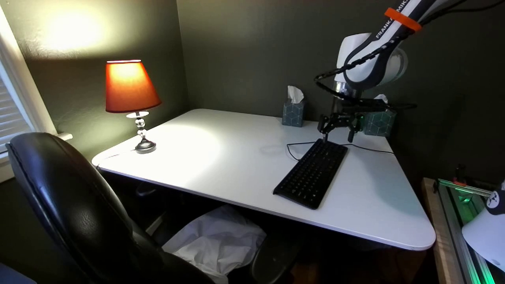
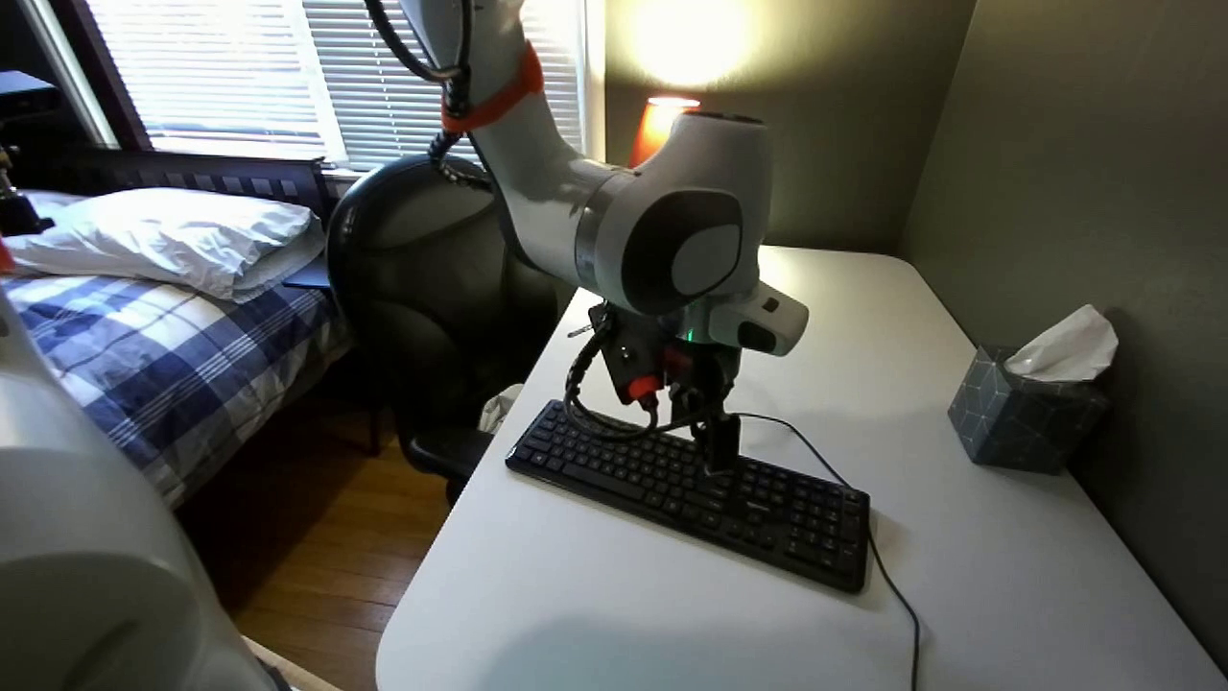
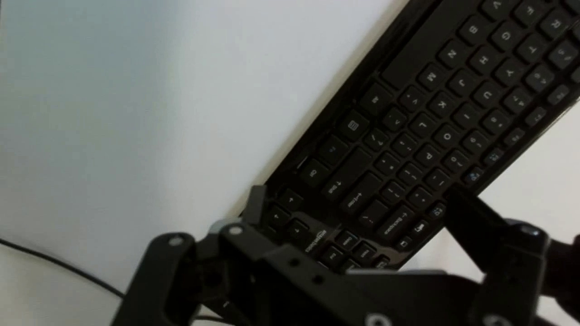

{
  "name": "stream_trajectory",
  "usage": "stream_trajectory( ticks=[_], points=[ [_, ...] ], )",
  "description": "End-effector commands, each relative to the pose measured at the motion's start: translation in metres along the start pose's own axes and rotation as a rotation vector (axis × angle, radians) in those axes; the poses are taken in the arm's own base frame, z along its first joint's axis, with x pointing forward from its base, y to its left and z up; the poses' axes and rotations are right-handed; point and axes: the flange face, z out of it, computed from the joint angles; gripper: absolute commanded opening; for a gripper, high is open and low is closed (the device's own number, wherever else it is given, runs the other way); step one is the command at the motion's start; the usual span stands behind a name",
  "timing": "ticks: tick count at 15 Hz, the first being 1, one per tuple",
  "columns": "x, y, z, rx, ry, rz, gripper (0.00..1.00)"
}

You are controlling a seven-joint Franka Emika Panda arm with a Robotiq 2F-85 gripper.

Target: Press a key on the keyboard

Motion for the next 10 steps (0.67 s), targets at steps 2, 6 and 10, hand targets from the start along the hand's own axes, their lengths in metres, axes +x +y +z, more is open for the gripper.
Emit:
stream_trajectory(
  ticks=[2, 6, 10],
  points=[
    [-0.018, 0.001, -0.021, -0.057, 0.087, -0.052, 1.0],
    [-0.031, 0.001, -0.037, -0.083, 0.143, -0.106, 1.0],
    [-0.045, 0.006, -0.049, -0.102, 0.168, -0.141, 1.0]
  ],
)
